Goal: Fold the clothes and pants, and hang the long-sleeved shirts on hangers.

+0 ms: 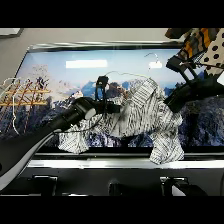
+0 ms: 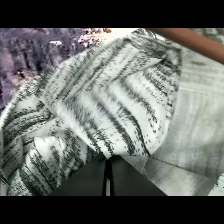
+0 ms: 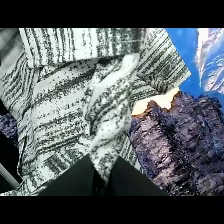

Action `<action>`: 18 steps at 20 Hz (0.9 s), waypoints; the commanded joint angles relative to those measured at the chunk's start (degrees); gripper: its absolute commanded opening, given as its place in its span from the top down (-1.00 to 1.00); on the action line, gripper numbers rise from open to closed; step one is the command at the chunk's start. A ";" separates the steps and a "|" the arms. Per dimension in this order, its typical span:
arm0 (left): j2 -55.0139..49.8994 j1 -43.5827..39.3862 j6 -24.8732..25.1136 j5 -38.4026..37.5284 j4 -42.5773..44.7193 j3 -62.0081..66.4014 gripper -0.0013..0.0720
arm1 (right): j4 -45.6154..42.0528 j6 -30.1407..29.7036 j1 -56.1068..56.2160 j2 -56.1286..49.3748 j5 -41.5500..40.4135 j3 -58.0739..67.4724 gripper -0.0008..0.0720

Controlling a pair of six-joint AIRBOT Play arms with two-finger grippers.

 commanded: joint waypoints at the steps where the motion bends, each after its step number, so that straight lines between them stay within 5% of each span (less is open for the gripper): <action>1: 0.31 4.22 8.79 -2.21 -9.53 2.73 0.91 | -0.22 3.17 0.04 2.49 2.14 0.04 0.90; 11: 0.17 13.20 17.42 -5.20 -18.51 6.82 0.91 | 1.38 4.26 0.07 7.10 9.18 0.04 0.90; 18: 0.20 15.04 20.28 -5.18 -20.55 7.15 0.91 | -0.28 -2.43 4.70 6.47 8.83 0.02 0.90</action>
